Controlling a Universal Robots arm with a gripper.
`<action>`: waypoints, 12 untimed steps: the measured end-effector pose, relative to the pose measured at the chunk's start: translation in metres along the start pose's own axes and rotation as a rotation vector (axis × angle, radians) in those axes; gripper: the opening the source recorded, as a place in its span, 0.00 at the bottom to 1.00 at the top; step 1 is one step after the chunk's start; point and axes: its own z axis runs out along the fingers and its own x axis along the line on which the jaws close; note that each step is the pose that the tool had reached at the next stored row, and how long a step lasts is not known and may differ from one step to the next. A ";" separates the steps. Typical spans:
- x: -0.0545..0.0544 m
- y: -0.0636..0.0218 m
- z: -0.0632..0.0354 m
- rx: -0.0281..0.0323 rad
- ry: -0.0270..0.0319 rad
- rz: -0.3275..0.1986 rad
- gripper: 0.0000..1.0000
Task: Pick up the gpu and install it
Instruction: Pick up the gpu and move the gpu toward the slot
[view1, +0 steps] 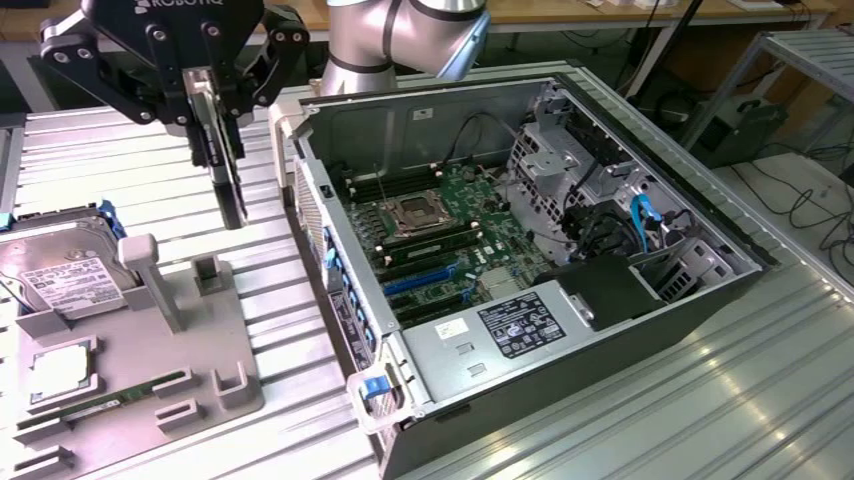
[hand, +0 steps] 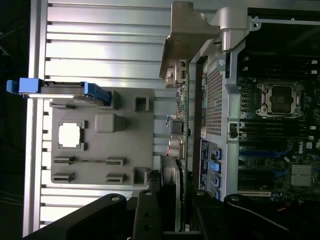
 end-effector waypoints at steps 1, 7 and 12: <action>-0.001 0.0000 0.0000 0.0000 0.0000 0.000 0.28; -0.008 -0.0003 0.0001 0.0000 0.0000 0.000 0.28; -0.012 -0.0004 0.0002 0.0001 0.0000 0.000 0.28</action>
